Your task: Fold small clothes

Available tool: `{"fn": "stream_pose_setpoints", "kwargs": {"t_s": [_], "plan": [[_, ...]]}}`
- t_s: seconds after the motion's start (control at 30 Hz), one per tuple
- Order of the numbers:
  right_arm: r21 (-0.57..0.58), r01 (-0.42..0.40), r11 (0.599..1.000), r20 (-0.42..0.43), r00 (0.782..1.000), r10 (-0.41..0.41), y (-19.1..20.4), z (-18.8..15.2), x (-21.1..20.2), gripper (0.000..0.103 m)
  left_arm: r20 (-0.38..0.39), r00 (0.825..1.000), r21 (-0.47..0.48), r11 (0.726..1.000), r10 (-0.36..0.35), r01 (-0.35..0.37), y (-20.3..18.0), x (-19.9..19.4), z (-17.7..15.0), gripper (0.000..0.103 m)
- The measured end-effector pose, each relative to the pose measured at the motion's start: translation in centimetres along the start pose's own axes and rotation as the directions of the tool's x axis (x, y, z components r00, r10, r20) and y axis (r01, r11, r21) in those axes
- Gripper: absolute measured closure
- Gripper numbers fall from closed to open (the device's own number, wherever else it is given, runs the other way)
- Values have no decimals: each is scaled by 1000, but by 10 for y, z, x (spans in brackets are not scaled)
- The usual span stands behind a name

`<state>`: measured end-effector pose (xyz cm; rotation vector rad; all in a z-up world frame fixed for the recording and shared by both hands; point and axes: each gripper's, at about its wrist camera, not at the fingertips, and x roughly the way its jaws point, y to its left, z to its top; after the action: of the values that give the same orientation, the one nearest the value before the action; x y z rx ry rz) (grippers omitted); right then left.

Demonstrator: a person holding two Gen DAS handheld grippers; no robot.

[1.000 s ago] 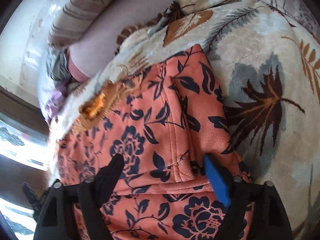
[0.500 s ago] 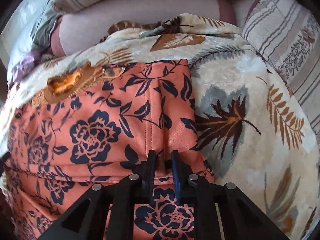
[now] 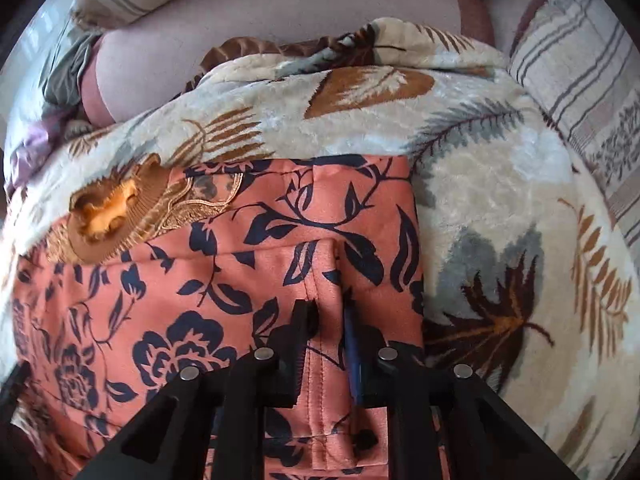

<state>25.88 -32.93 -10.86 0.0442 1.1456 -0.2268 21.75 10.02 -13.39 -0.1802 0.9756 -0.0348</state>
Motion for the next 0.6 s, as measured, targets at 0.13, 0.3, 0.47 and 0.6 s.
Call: {"fn": "stream_pose_setpoints", "kwargs": {"t_s": [0.13,0.3,0.47,0.6], "plan": [[34,81,996,27,996,-82,-1,-1,-11,79,-12,999,-66,997,-46,46,10,-2,4,27],[52,-113,992,194,976,101,7,2,-64,71,-9,992,-186,975,-123,119,26,-8,6,27],[6,-313,950,122,943,310,25,-9,-38,11,-25,994,-150,983,-110,105,23,1,5,27],[151,-291,945,100,955,278,-2,-29,-10,12,31,996,-98,991,-88,91,14,-22,13,28]]}}
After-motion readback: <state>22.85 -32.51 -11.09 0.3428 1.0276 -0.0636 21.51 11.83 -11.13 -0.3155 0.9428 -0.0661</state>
